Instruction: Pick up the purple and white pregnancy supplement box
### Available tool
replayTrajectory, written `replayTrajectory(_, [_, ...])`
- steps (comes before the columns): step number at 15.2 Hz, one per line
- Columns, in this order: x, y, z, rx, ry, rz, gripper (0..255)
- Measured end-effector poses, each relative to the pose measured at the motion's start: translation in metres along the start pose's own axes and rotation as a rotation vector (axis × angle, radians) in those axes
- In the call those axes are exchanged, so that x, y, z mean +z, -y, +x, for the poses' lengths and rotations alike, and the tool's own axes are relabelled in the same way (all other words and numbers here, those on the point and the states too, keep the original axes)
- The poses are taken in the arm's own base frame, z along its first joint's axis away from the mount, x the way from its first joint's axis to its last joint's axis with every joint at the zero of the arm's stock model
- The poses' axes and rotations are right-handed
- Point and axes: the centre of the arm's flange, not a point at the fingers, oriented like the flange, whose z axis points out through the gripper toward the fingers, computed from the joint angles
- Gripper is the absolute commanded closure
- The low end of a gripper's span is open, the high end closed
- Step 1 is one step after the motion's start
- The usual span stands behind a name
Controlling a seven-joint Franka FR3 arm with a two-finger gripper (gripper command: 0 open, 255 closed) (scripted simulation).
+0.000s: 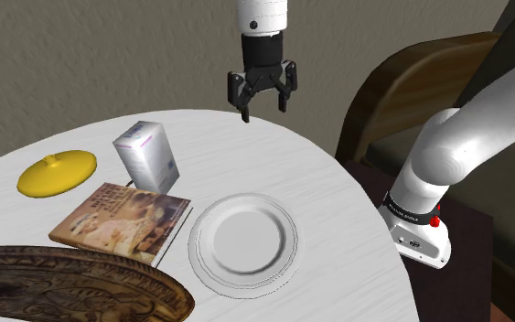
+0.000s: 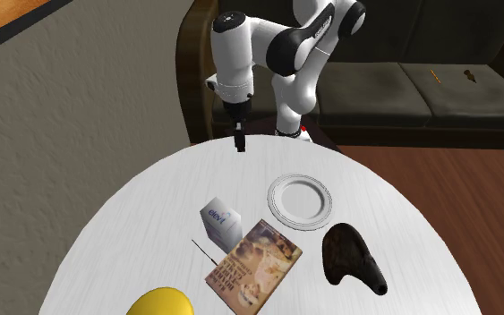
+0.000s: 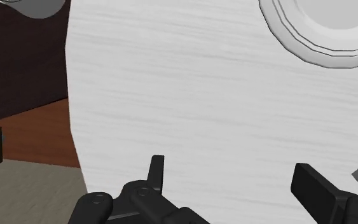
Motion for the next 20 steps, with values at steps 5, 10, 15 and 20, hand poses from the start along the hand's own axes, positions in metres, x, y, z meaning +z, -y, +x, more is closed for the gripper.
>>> replayTrajectory(5, [-0.004,0.065,0.000,0.123,-0.007,0.000,0])
replayTrajectory(10, [-0.014,0.129,0.009,0.246,-0.014,0.001,0])
replayTrajectory(15, [-0.023,0.194,0.028,0.370,-0.019,0.006,0])
replayTrajectory(20, [-0.022,0.245,0.050,0.477,-0.025,0.008,0])
